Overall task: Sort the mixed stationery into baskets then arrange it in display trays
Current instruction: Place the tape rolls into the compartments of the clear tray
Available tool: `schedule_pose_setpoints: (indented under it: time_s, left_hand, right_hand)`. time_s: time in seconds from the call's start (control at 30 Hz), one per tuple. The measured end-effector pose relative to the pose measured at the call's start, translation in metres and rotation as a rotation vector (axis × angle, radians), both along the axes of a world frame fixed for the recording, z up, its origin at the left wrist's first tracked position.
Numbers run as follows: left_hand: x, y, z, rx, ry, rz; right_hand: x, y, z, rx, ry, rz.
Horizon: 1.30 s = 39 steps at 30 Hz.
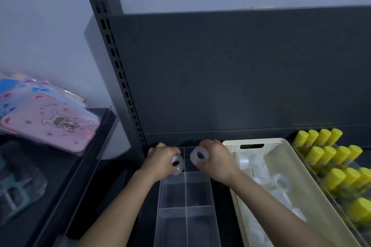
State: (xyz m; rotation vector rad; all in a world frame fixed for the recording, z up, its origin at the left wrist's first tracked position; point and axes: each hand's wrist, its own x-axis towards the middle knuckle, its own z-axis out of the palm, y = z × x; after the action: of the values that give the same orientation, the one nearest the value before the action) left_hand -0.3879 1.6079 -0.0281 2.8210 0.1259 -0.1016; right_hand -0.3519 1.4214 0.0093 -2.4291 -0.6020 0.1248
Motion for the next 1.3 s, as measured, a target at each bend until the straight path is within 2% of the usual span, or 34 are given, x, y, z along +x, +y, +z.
schedule_pose_setpoints:
  time_s: [0.17,0.4,0.53,0.77,0.83,0.9,1.0,1.07,1.17,1.3]
  left_hand:
    - [-0.006,0.004,-0.006,-0.133,-0.108,0.028]
    - [-0.031,0.001,-0.02,-0.112,-0.393,0.177]
    - [-0.032,-0.001,-0.021,-0.186,-0.403,0.194]
    - [-0.031,-0.004,-0.018,-0.169,-0.399,0.187]
    - [-0.03,-0.007,-0.014,-0.15,-0.417,0.186]
    - [-0.027,-0.013,-0.006,-0.14,-0.444,0.183]
    - [-0.019,-0.035,0.011,-0.172,-0.5,0.116]
    - [-0.012,-0.058,0.021,-0.2,-0.518,0.039]
    - [0.0,-0.096,0.027,-0.215,-0.485,-0.063]
    - [0.012,-0.138,0.026,-0.156,-0.327,-0.222]
  right_hand:
    - [0.006,0.007,-0.008,-0.067,-0.014,0.063]
    - [0.009,0.021,-0.014,-0.219,-0.055,0.147]
    - [0.012,0.03,-0.016,-0.351,-0.068,0.166]
    - [0.018,0.036,-0.015,-0.544,-0.076,0.226]
    - [0.018,0.033,-0.011,-0.503,-0.083,0.236]
    - [0.02,0.022,-0.004,-0.375,-0.104,0.197]
    - [0.023,-0.013,0.003,-0.155,-0.151,0.027]
    - [0.024,-0.046,0.003,-0.081,-0.174,-0.092]
    - [0.024,-0.091,-0.006,-0.138,-0.12,-0.196]
    - [0.018,-0.126,-0.02,-0.314,-0.025,-0.168]
